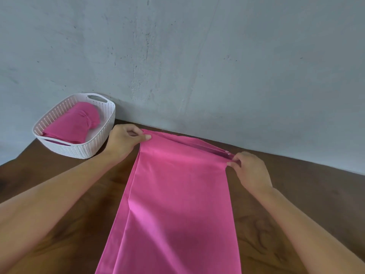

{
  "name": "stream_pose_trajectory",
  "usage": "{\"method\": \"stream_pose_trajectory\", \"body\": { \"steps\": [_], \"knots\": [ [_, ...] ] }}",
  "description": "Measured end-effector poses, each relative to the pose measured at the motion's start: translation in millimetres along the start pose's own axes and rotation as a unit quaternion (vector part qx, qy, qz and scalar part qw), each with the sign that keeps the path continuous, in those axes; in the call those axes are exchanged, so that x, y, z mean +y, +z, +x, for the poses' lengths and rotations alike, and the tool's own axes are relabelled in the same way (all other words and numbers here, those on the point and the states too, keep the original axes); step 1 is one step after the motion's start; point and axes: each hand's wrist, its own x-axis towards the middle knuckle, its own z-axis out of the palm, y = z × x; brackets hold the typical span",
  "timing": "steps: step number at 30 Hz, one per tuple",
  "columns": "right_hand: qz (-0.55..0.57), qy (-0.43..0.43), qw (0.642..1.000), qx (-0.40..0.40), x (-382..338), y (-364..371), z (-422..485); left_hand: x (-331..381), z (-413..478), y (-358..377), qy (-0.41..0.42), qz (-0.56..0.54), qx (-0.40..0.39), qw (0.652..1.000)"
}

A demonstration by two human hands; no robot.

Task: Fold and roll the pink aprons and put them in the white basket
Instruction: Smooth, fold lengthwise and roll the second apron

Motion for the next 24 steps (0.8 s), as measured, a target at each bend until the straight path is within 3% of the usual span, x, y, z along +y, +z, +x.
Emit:
{"method": "stream_pose_trajectory", "body": {
  "steps": [10, 18, 24],
  "knots": [
    [0.037, -0.047, 0.996, 0.07, -11, 22, -108, -30, -73, -26, 0.003, 0.052, -0.089, 0.995],
    [0.072, 0.016, 0.996, 0.042, -10, 51, -151, -38, -103, -28, 0.004, 0.093, -0.127, 0.988],
    [0.078, 0.04, 0.995, 0.04, -12, 65, -167, -40, -121, -27, 0.0, 0.11, -0.107, 0.988]
  ]
}}
